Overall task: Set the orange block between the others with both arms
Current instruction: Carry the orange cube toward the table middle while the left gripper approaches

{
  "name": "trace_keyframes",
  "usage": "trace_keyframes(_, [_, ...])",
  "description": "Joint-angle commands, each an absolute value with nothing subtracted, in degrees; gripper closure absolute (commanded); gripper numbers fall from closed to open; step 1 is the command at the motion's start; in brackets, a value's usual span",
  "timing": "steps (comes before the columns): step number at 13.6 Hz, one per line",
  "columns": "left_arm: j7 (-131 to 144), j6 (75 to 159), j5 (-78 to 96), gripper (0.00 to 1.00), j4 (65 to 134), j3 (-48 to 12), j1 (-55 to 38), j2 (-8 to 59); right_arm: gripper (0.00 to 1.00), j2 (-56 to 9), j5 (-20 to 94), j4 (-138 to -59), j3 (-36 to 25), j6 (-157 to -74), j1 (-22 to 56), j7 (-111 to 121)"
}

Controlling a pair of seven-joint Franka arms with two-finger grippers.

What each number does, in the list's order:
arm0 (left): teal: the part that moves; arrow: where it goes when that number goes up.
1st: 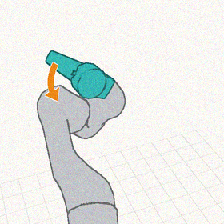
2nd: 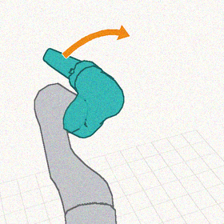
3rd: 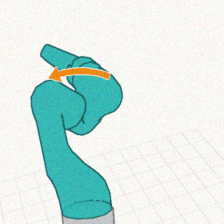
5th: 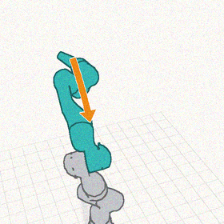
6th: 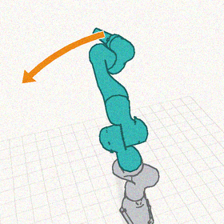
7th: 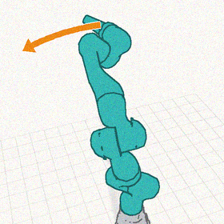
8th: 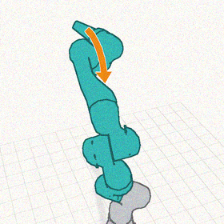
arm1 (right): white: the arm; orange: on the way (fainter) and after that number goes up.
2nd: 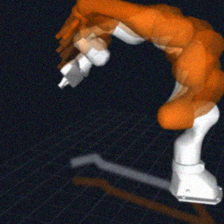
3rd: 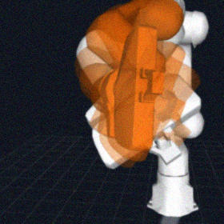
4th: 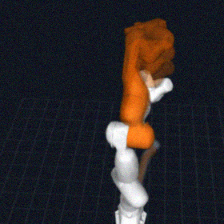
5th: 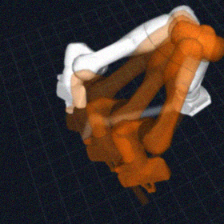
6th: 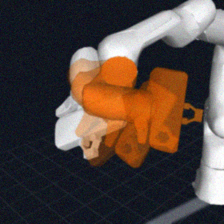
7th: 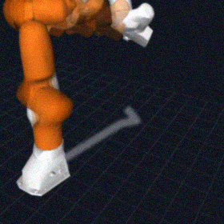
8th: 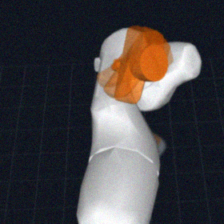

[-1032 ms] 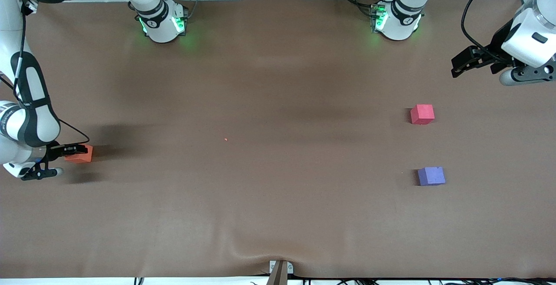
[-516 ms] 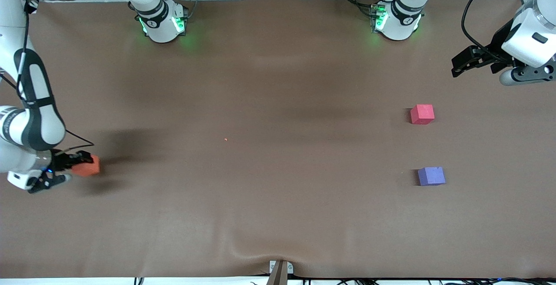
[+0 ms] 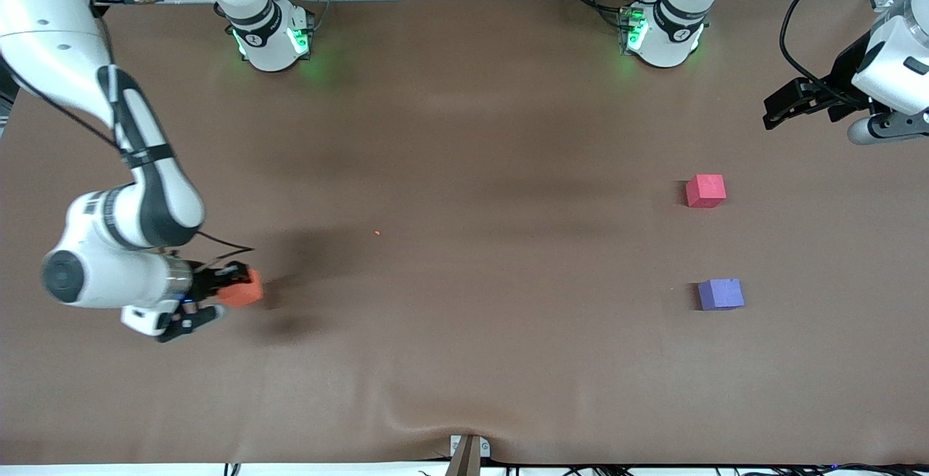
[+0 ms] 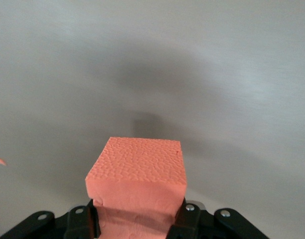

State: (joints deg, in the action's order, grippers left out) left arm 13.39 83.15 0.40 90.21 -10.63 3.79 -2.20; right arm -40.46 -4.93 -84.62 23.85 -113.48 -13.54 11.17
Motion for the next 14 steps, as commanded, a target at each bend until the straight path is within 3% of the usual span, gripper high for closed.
trace_keyframes(1, [13.3,82.7,1.4,0.0,90.9,-11.3,4.1,-2.4,1.0,-40.0,-5.5,-84.6,25.5,-112.1,-8.6,-1.4])
trace_keyframes(10, [13.5,85.3,3.5,0.0,90.5,-11.6,1.2,0.6,1.0,-43.3,-6.6,-81.0,24.7,-118.0,9.5,-33.5])
trace_keyframes(14, [13.5,89.9,3.5,0.0,90.5,-11.6,-1.2,3.5,1.0,-49.5,-6.5,-71.9,17.1,-118.1,23.0,-45.0])
